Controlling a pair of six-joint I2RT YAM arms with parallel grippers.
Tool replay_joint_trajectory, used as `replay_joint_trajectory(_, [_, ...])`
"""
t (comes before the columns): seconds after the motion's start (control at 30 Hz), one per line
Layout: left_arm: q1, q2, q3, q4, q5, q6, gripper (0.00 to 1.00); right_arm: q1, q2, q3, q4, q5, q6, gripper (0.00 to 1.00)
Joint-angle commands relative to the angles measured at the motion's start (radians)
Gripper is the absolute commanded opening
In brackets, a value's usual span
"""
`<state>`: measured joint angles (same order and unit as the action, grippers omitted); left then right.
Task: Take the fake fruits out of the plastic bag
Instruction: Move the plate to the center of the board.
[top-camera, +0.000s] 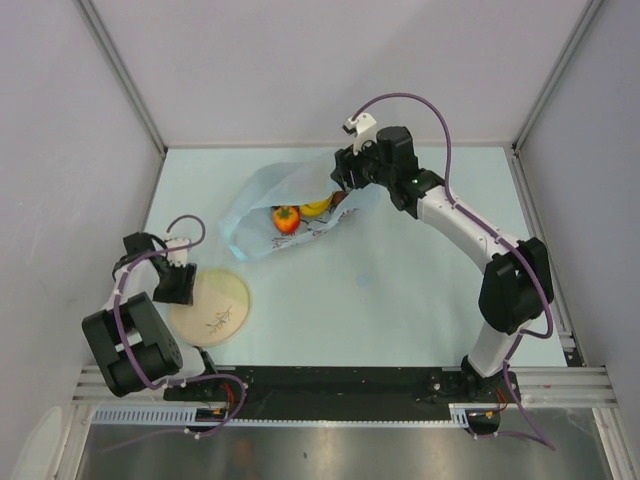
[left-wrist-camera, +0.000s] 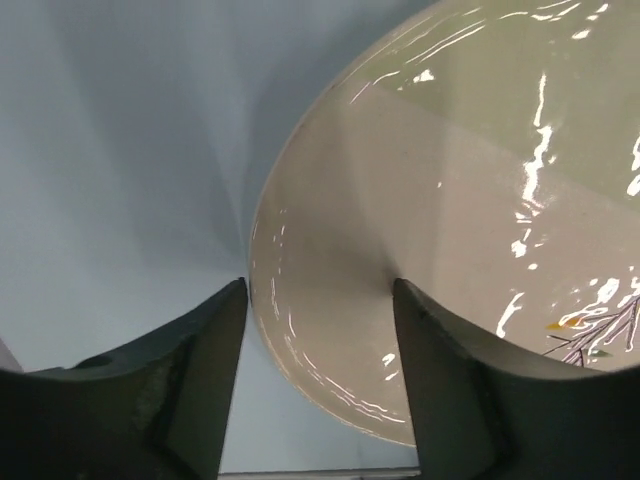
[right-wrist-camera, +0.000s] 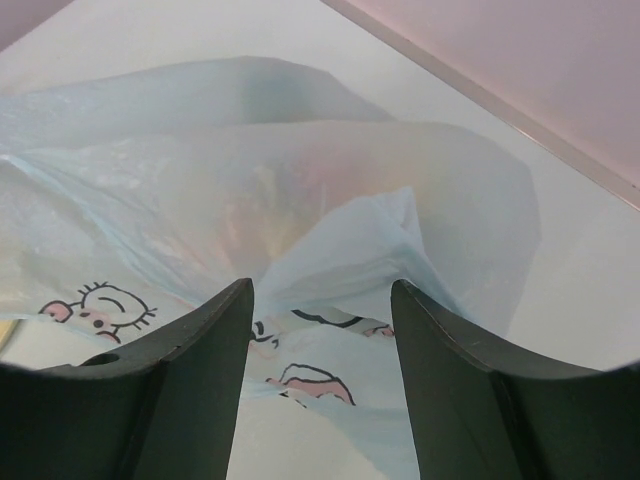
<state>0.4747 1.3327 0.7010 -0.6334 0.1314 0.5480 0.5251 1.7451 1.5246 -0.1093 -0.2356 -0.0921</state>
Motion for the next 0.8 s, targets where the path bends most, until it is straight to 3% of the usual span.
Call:
replay_joint_trajectory(0.0, [0.005, 0.014, -0.05, 0.021, 0.101, 0.027, 0.59, -0.01, -0.033, 0.017, -0.024, 0.01, -0.041, 0.63])
replay_joint_trajectory(0.1, [-0.021, 0.02, -0.06, 0.0, 0.18, 0.064, 0.4, -0.014, -0.032, 0.016, -0.027, 0.016, -0.044, 0.63])
replay_joint_trajectory(0.2, [-0.097, 0.032, -0.074, 0.003, 0.198, 0.082, 0.28, -0.022, -0.036, 0.008, -0.029, 0.019, -0.044, 0.63])
replay_joint_trajectory(0.23, [-0.149, 0.037, -0.072, 0.004, 0.204, 0.078, 0.19, -0.025, -0.041, 0.0, -0.029, 0.019, -0.046, 0.63])
replay_joint_trajectory(0.37, [-0.295, 0.074, -0.046, 0.034, 0.2, 0.027, 0.01, -0.037, -0.058, -0.015, -0.03, 0.025, -0.061, 0.63])
replay_joint_trajectory(0.53, [-0.424, 0.211, 0.075, 0.046, 0.198, -0.08, 0.0, -0.062, -0.087, -0.047, -0.03, 0.038, -0.074, 0.63])
replay_joint_trajectory(0.77, [-0.499, 0.411, 0.29, -0.014, 0.333, -0.335, 0.0, -0.091, -0.125, -0.087, -0.029, 0.042, -0.092, 0.63])
